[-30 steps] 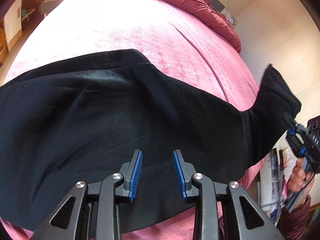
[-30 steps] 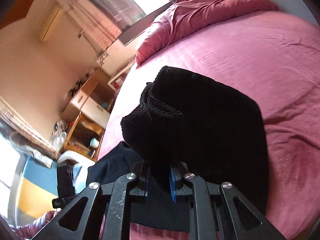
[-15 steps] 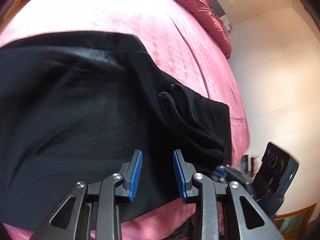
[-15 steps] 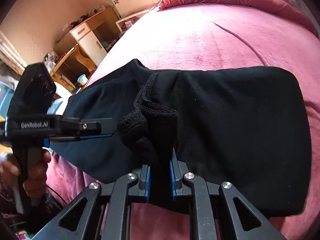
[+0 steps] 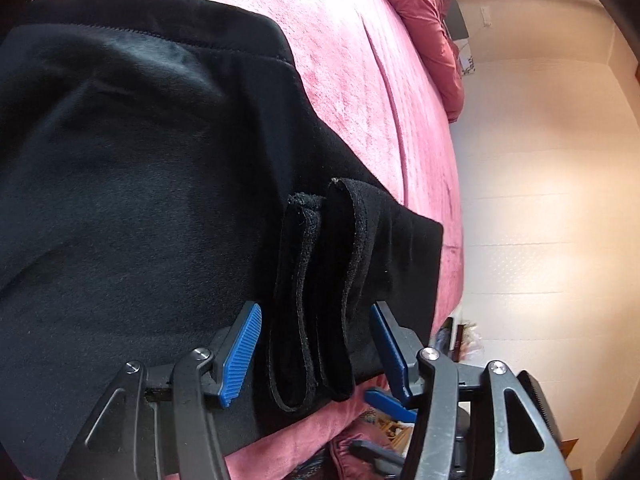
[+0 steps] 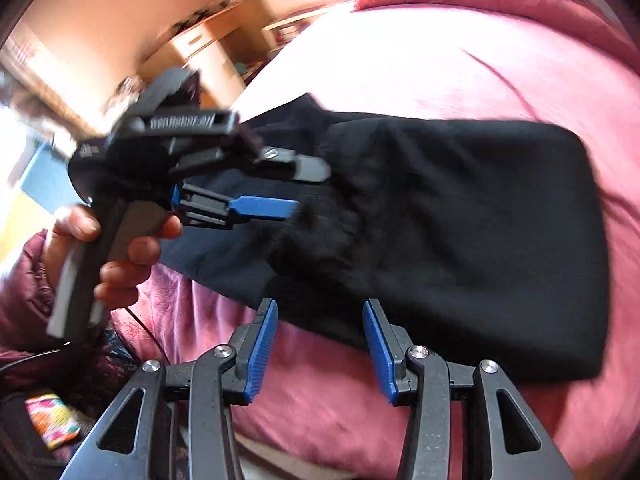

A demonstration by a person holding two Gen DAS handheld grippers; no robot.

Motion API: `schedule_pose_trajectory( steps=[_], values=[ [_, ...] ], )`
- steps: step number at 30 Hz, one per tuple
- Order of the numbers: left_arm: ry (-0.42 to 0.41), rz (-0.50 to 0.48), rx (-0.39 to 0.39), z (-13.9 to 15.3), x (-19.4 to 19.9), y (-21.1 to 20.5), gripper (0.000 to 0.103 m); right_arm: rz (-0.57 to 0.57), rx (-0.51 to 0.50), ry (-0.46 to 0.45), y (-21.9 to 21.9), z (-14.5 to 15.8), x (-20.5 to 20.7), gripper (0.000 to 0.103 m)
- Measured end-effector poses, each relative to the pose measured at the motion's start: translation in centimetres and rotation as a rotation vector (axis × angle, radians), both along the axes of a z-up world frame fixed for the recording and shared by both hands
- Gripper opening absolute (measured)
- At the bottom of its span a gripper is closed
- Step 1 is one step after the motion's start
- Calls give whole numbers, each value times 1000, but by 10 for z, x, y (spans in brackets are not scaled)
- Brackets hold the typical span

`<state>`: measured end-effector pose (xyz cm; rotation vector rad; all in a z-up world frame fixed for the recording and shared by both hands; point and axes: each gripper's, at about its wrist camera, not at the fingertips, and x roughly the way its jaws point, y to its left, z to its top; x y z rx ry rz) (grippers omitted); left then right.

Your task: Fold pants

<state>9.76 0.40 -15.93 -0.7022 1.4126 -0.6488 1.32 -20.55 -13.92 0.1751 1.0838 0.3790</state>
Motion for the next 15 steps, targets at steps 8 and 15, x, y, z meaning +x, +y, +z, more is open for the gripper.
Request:
schedule_pose_trajectory(
  steps=[8, 15],
  values=[
    [-5, -63, 43, -2, 3, -37, 36, -332, -55, 49, -98, 5, -53, 46],
    [-99, -80, -31, 37, 4, -46, 17, -453, -145, 69, -119, -7, -44, 62]
  ],
)
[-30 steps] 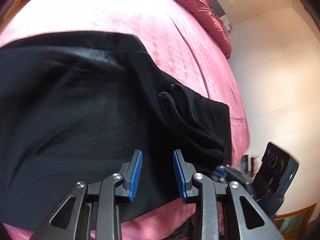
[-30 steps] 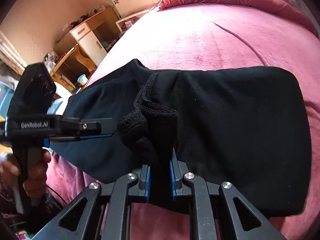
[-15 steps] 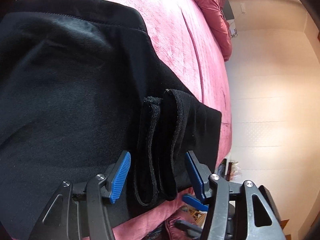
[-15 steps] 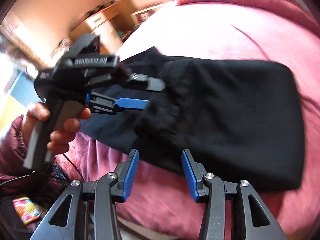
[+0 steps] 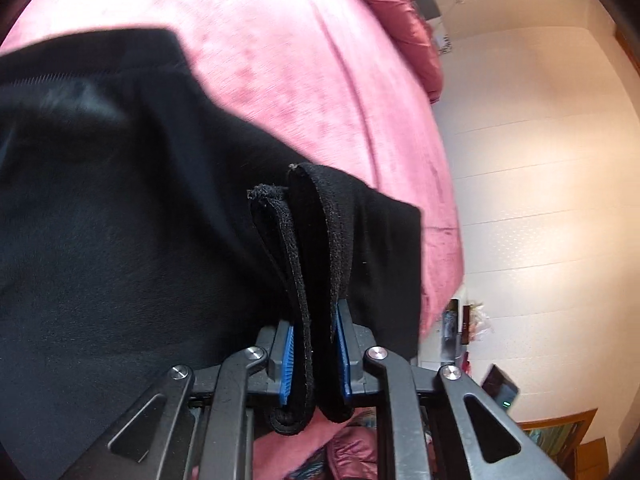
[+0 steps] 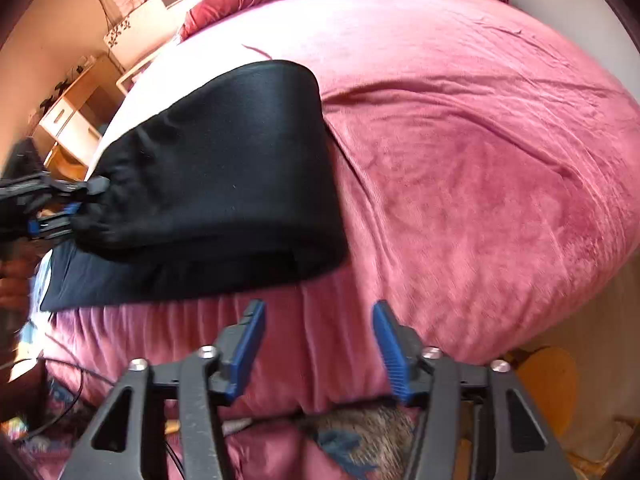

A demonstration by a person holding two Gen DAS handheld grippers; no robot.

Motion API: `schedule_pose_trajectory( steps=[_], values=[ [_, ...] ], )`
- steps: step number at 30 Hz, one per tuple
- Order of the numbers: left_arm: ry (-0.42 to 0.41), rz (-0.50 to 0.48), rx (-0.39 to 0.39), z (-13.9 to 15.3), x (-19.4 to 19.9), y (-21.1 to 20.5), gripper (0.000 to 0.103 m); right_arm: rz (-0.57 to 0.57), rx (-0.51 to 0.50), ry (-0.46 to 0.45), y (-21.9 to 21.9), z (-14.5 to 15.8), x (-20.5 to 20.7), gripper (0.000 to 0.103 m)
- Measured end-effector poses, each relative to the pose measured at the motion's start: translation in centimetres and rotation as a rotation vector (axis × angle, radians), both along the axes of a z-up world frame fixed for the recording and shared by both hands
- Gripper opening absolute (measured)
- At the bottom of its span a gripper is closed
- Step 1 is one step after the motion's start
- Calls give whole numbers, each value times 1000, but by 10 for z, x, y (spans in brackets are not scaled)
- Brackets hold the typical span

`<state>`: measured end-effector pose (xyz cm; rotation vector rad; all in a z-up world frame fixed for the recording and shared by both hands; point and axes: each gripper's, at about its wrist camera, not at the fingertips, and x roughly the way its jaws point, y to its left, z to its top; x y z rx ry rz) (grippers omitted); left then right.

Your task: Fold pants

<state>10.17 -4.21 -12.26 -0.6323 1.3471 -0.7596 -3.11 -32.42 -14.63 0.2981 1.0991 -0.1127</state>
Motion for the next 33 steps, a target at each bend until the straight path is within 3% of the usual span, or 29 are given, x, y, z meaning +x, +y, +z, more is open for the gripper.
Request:
schedule_pose_trajectory(
  steps=[5, 7, 8, 11, 13, 17, 19, 23, 24, 27, 33],
  values=[
    [-89, -20, -111, 47, -2, 0, 16, -1, -74, -47, 18, -4, 30, 61],
    [-122, -21, -133, 60, -3, 0, 16, -53, -106, -79, 15, -3, 36, 50],
    [-139, -16, -125, 64, -3, 2, 16, -94, -97, -85, 9, -4, 37, 33],
    [-122, -5, -77, 50, 0, 8, 15, -171, -25, -62, -5, -15, 41, 27],
    [-94, -9, 19, 27, -1, 8, 15, -149, -26, -37, 0, -21, 44, 19],
    [20, 2, 131, -24, -6, 13, 14, -118, -26, -10, 6, -28, 52, 19],
    [35, 21, 117, -35, -5, 17, 15, -101, -29, -3, 9, -28, 51, 20],
    [4, 34, 102, -24, -1, 16, 22, -38, -40, 38, 12, -23, 42, 34],
    [-3, 45, 85, -21, 1, 17, 30, -16, -48, 51, 17, -20, 32, 37],
    [43, 91, 8, -19, 10, 24, 38, 47, -65, 66, 17, -7, 20, 38],
    [101, 126, 14, -31, 24, 29, 38, 75, -89, -36, 24, 36, 32, 38]
  ],
)
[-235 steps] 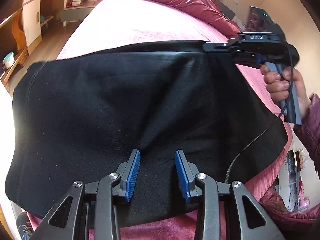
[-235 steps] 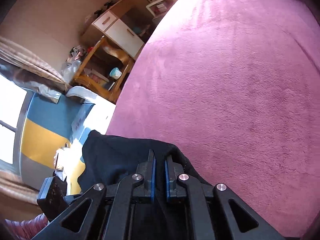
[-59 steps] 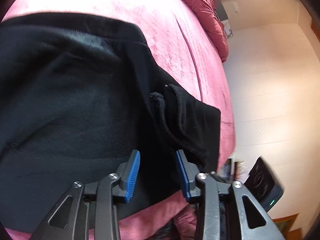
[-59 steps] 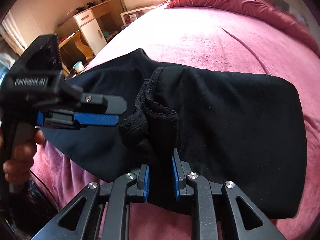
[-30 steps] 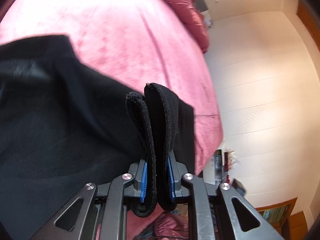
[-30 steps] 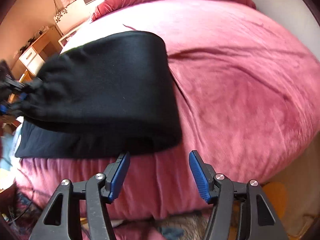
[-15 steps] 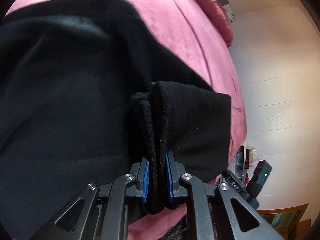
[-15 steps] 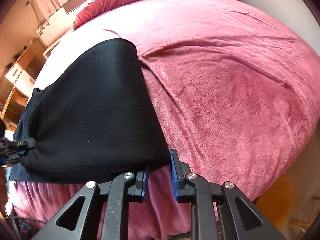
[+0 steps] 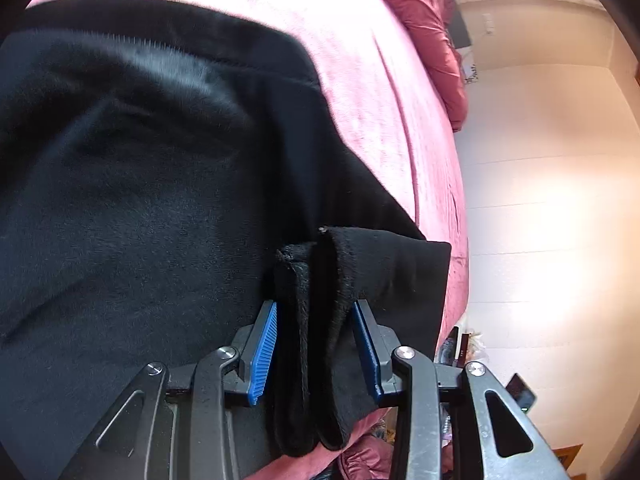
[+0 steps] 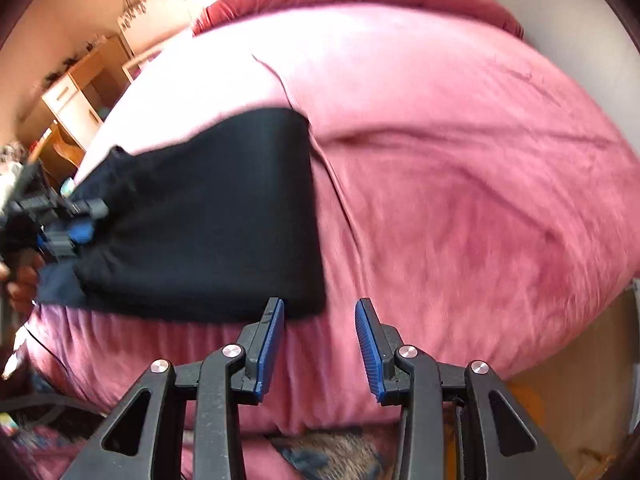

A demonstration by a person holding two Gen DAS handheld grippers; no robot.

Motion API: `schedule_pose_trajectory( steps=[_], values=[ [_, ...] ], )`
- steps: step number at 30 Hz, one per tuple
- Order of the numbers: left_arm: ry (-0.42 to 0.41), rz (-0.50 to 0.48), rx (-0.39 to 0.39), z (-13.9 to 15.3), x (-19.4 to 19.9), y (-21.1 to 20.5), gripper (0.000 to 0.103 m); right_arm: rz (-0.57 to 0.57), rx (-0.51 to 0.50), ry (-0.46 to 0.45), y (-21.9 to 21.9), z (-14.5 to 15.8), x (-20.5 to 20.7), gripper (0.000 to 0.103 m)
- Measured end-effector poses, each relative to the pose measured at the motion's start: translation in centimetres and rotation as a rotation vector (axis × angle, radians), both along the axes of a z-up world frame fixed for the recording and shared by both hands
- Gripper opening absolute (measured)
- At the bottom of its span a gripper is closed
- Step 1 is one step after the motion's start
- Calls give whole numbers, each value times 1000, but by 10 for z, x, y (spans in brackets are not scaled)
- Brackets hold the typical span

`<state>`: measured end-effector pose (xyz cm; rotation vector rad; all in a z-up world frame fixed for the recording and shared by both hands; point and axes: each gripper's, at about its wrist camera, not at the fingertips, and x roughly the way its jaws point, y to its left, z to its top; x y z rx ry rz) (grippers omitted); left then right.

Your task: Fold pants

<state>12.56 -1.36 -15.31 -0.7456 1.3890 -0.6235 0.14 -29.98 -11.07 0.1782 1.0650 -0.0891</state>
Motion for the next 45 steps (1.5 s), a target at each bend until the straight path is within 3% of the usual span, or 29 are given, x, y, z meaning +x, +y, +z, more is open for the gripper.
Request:
schedule_pose_trajectory(
  steps=[5, 8, 12, 15, 17, 20, 23, 27, 33, 38, 40, 42, 45],
  values=[
    [-10, 8, -7, 1, 5, 6, 36, 67, 30, -80, 22, 14, 48, 38],
    [-94, -26, 21, 11, 6, -3, 16, 75, 31, -103, 33, 17, 82, 38],
    [-202, -62, 53, 28, 5, -9, 13, 53, 55, -85, 38, 8, 116, 38],
    [-267, -76, 141, 36, 3, -10, 12, 36, 54, -27, 38, -16, 138, 37],
    [-304, -106, 248, 36, 1, -18, 10, 34, 49, 7, 38, -32, 144, 37],
    [-333, -145, 360, 26, -1, -31, 10, 29, 4, -11, 45, -44, 142, 37],
    [-352, -145, 409, 19, -7, -38, 12, 40, -54, -31, 52, -45, 137, 37],
    [-305, -79, 356, 24, -8, -16, 28, 47, -109, -30, 56, -39, 136, 38],
    [-306, 17, 369, 39, -17, 21, 29, 80, -128, -90, 77, -12, 117, 43],
    [-286, 97, 395, 45, -36, 55, 29, 252, -31, -102, 126, -7, 90, 42],
    [-273, 127, 406, 42, -38, 68, 29, 328, 14, -83, 152, -12, 80, 40],
    [-263, 150, 415, 44, -53, 80, 29, 406, 28, -60, 180, -20, 74, 29],
    [-246, 199, 414, 41, -63, 99, 29, 465, -18, -20, 211, -38, 73, 19]
  ],
)
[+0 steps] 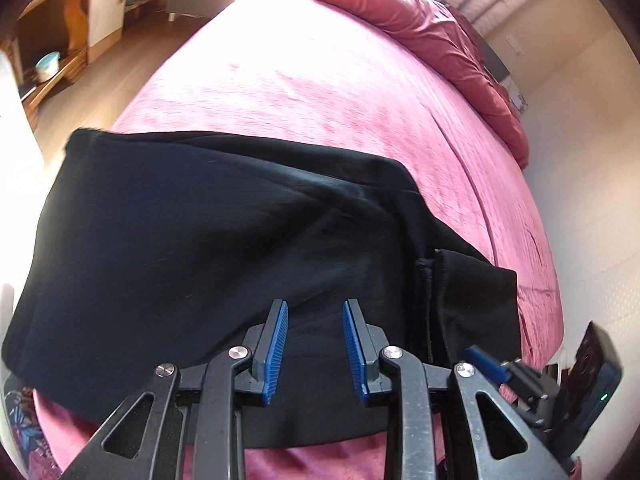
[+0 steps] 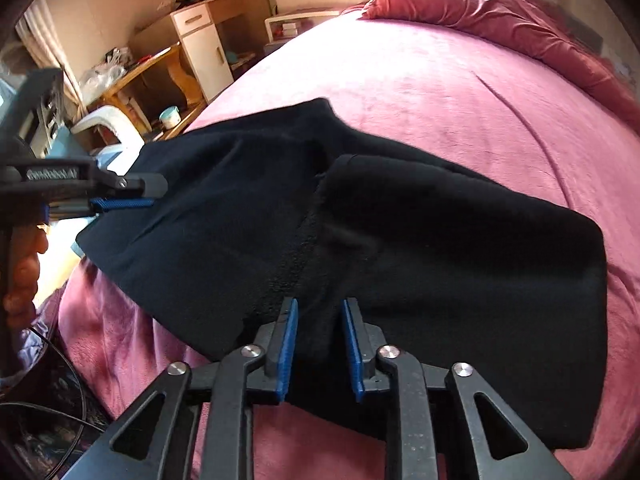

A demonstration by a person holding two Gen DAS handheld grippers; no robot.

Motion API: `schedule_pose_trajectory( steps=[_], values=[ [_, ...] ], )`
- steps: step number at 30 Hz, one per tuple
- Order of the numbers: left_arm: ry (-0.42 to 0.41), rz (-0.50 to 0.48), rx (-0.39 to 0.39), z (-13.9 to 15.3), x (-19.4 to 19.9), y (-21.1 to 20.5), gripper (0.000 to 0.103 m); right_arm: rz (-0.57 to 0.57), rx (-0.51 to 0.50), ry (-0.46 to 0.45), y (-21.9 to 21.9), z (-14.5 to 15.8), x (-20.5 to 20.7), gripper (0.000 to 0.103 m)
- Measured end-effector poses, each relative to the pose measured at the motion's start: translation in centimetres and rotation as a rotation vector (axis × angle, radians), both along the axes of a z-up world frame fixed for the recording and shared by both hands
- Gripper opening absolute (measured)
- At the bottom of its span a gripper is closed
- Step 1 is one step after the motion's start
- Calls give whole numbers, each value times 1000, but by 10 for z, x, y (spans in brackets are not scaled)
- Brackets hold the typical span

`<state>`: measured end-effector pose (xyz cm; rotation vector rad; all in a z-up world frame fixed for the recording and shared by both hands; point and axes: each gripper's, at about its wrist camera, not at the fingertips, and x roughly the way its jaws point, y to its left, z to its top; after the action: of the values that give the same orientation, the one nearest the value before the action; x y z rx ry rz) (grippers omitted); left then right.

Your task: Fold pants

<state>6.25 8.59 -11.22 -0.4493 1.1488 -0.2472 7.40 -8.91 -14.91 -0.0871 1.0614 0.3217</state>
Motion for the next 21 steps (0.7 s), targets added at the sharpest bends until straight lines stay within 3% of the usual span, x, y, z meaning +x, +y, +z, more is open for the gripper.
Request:
schedule_pose_trajectory(
  steps=[4, 9, 14, 21],
  values=[
    [6, 103, -23, 3, -14, 38, 29, 5, -77, -17, 12, -15, 0, 19],
    [30, 347, -80, 11, -46, 125, 31, -21, -20, -3, 2, -17, 1, 19],
    [119, 580, -202, -11, -87, 201, 31, -27, -19, -11, 1, -18, 0, 19],
    [252, 647, -340, -64, -91, 201, 31, -36, -9, -8, -2, -16, -2, 19]
  ],
)
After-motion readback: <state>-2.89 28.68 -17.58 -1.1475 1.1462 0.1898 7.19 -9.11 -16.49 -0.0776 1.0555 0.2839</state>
